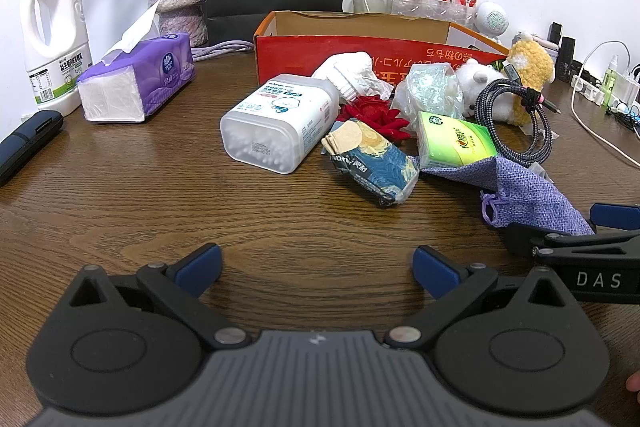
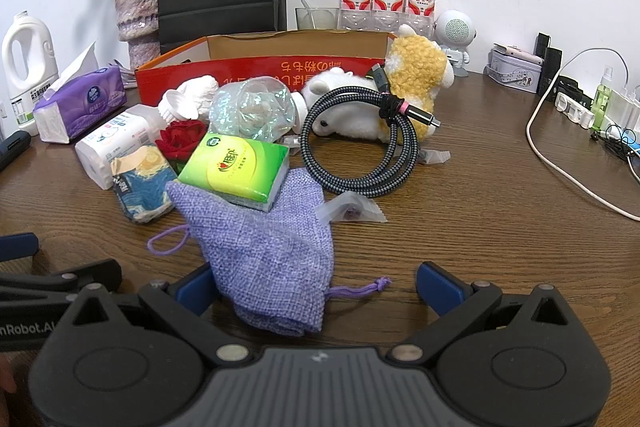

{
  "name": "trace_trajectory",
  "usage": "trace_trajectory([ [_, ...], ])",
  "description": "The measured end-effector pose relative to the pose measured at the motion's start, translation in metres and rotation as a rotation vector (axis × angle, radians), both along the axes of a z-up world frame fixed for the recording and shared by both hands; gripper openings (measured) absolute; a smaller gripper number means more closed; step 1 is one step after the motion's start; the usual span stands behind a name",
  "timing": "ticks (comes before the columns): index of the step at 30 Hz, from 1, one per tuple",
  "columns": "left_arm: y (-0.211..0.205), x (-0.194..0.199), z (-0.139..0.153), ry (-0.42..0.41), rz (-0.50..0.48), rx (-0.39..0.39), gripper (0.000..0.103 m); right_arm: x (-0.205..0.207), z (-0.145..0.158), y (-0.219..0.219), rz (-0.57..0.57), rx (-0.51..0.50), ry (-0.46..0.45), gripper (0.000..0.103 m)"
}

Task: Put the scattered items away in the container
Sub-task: 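Reach both tools toward the scattered items on the desk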

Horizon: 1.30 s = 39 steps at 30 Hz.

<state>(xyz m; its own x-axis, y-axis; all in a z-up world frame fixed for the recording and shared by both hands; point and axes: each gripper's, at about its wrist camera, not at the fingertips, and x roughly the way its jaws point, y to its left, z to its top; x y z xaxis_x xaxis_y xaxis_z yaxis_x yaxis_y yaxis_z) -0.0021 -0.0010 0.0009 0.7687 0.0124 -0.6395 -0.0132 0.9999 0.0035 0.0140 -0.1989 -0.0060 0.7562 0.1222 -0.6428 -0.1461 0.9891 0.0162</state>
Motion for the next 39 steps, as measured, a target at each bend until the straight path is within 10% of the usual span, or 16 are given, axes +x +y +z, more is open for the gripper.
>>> trace_trajectory([
  [31, 0.004, 0.000, 0.003, -0.003, -0.044, -0.012, 0.103, 0.002, -0.003, -0.001, 0.028, 0.002, 0.024, 0.102],
  [39, 0.023, 0.017, 0.029, -0.122, -0.110, -0.002, 0.096, 0.010, 0.037, -0.005, 0.176, 0.229, -0.098, 0.087],
])
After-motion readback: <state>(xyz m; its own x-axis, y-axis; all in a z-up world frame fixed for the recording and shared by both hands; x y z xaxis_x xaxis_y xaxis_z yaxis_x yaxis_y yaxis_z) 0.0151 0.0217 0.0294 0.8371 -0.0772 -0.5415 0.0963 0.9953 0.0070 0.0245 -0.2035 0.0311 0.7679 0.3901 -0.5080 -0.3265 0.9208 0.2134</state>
